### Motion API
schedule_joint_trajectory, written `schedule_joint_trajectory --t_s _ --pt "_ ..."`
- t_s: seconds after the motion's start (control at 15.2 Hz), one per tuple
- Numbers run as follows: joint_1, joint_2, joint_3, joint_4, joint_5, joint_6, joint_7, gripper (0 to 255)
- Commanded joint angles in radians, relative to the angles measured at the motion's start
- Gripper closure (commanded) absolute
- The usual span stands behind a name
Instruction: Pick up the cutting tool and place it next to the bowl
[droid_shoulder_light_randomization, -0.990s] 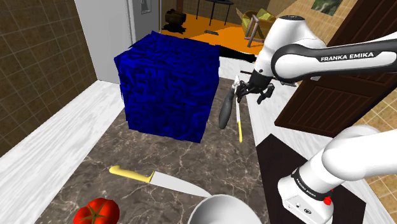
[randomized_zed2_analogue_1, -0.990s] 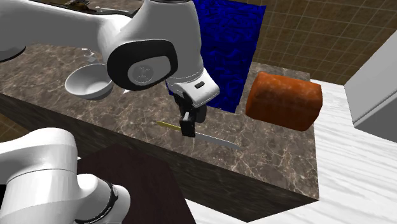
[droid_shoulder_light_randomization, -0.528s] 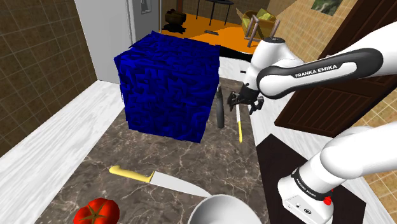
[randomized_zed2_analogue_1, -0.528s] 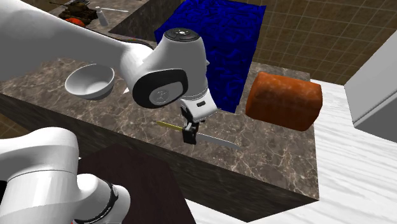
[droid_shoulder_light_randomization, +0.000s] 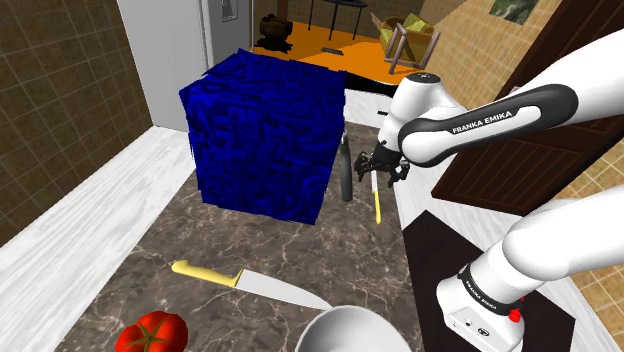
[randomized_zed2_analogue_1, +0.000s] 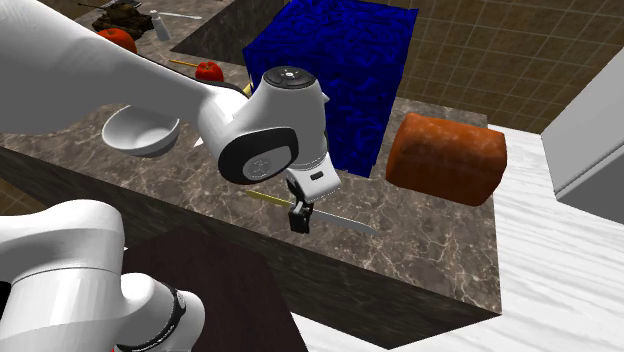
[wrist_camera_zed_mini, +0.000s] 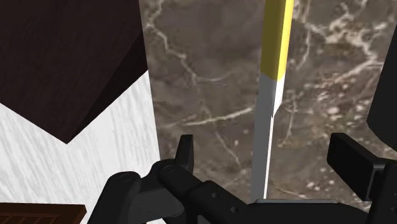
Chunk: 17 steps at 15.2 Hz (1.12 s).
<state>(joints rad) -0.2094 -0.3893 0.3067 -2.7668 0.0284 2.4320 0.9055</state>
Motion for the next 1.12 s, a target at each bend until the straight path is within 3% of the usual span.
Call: schedule_joint_trajectory --t_s 0.0,0.2,0.26,0.86,1.06 --pt "0.000 0.001 0.000 -0.001 0.000 0.002 0.000 0" --pt "0.000 0.001 0.000 -0.001 0.000 0.001 0.000 0" --pt "0.000 0.001 0.000 -0.001 0.000 0.001 0.000 255" --pt "0.000 0.001 0.000 -0.001 0.000 0.002 0.000 255" --pt "0.006 -0.036 -0.008 0.017 0.008 -0.052 -0.010 255"
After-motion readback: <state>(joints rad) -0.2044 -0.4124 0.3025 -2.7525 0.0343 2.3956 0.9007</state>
